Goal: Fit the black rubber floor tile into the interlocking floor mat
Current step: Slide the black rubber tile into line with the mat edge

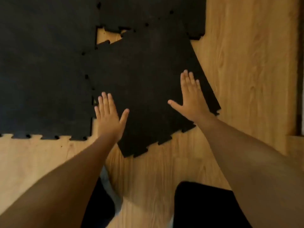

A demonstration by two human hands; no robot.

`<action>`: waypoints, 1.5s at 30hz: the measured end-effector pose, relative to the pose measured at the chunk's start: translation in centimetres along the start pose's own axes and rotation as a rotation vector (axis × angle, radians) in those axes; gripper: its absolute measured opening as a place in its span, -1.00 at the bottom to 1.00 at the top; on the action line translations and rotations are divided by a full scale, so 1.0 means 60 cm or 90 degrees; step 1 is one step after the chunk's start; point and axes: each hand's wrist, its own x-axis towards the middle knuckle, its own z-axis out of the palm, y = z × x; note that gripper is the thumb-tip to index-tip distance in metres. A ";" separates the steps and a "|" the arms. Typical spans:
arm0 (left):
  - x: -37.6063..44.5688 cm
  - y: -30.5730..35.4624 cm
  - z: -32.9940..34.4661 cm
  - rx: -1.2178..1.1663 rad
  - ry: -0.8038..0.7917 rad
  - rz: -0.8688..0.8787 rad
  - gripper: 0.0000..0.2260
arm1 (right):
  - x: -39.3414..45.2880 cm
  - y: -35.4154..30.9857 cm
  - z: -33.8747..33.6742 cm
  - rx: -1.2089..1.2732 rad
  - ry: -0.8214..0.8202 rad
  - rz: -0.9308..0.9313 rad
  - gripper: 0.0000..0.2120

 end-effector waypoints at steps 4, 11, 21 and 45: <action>0.027 -0.013 0.097 -0.056 0.003 -0.157 -0.24 | 0.031 0.054 0.095 -0.073 -0.035 0.070 -0.01; 0.036 -0.010 0.182 -0.132 0.070 -0.349 -0.19 | 0.068 0.147 0.148 -0.082 -0.001 0.219 0.02; 0.038 -0.026 0.143 -0.459 0.110 -0.724 -0.22 | 0.049 0.149 0.129 0.015 0.039 0.358 0.15; 0.128 -0.082 -0.052 -0.641 0.226 -0.459 -0.50 | -0.003 0.064 0.063 0.492 0.262 0.753 -0.26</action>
